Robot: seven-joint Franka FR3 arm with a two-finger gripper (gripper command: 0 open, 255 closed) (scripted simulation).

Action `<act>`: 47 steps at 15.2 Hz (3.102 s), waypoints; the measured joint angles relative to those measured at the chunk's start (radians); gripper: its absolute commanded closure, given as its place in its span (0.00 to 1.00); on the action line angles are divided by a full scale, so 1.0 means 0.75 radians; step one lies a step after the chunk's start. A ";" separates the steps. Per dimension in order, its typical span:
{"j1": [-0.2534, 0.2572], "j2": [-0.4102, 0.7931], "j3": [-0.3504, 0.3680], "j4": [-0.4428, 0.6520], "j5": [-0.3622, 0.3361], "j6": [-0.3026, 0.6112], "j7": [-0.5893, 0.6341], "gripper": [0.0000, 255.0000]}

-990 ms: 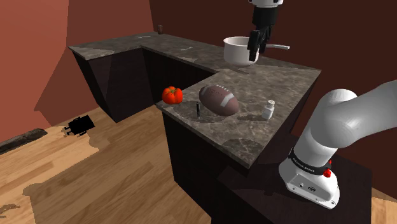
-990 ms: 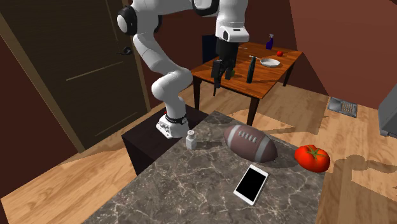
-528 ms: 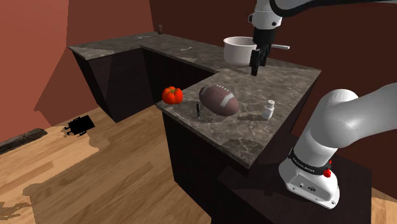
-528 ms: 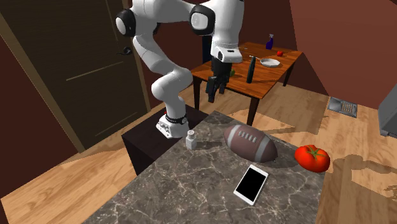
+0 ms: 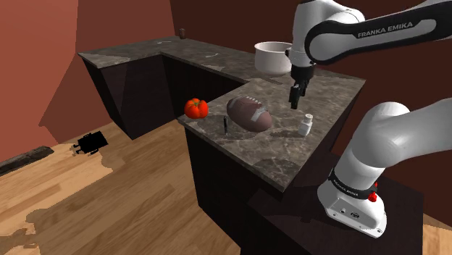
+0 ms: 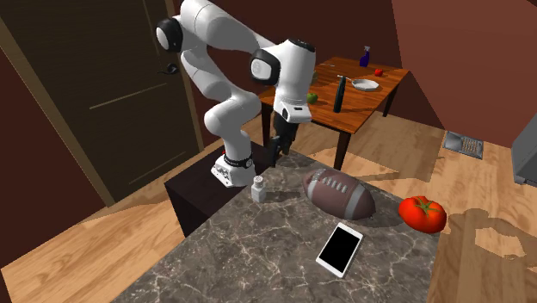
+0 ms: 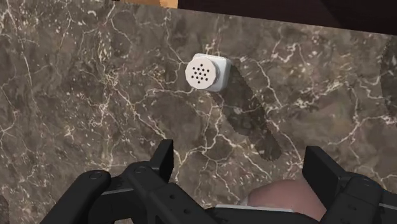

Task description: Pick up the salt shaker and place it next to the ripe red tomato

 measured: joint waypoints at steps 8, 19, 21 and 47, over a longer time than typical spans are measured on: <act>-0.115 0.051 -0.092 -0.249 -0.199 0.288 -0.040 0.00; -0.162 0.156 -0.132 -0.321 -0.275 0.468 -0.022 0.00; -0.162 0.156 -0.132 -0.321 -0.276 0.469 -0.022 1.00; -0.115 -0.020 -0.085 -0.136 -0.170 0.116 -0.108 1.00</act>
